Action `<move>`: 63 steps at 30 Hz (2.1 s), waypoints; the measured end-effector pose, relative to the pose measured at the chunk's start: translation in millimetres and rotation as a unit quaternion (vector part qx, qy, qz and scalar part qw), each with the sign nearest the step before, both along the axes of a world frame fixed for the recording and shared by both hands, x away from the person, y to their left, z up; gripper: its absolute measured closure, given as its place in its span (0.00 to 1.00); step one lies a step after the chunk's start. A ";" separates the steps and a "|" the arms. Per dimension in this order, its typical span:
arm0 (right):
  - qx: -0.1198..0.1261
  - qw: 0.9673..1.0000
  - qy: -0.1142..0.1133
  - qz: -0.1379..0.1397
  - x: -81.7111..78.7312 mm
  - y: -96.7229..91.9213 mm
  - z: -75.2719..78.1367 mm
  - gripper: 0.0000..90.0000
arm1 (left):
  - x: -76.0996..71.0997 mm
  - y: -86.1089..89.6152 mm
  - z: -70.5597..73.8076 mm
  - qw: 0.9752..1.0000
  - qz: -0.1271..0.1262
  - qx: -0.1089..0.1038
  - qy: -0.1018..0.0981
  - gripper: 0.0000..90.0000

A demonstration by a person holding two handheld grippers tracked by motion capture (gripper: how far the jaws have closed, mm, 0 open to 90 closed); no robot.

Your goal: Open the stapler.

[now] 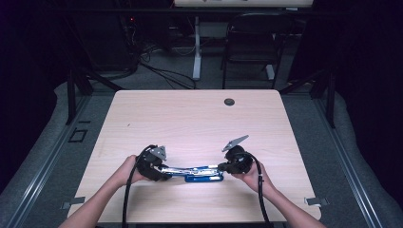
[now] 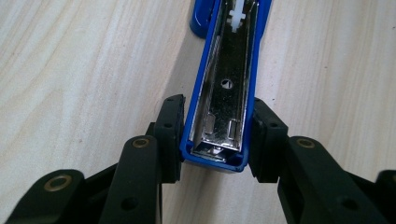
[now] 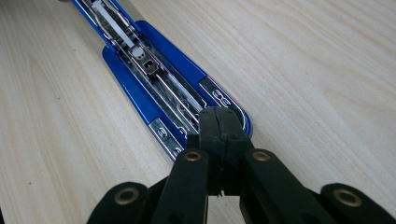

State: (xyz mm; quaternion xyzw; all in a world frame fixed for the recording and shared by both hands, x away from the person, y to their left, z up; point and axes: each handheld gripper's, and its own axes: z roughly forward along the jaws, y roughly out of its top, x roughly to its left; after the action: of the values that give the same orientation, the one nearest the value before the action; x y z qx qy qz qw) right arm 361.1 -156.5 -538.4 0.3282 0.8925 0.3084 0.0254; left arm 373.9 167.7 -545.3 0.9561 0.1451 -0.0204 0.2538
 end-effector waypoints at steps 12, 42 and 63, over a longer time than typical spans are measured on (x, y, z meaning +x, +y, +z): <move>-0.002 1.000 0.006 0.001 0.9 -0.8 0.8 1.00 | 5.6 -2.1 -6.5 1.000 0.003 0.004 -0.001 0.68; 0.000 1.000 -0.026 0.014 -2.9 -19.1 19.7 0.51 | 6.5 0.4 -6.3 1.000 -0.001 -0.002 -0.004 0.68; -0.067 0.997 -0.025 -0.022 -2.7 -58.9 29.9 0.11 | 6.7 0.4 -7.2 1.000 0.001 -0.002 0.001 0.68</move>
State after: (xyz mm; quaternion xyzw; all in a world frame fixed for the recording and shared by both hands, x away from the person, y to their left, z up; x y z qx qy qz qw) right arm 358.4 -215.3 -508.5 0.3374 0.9027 0.2557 0.0768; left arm 380.6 168.1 -552.5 0.9553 0.1460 -0.0214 0.2560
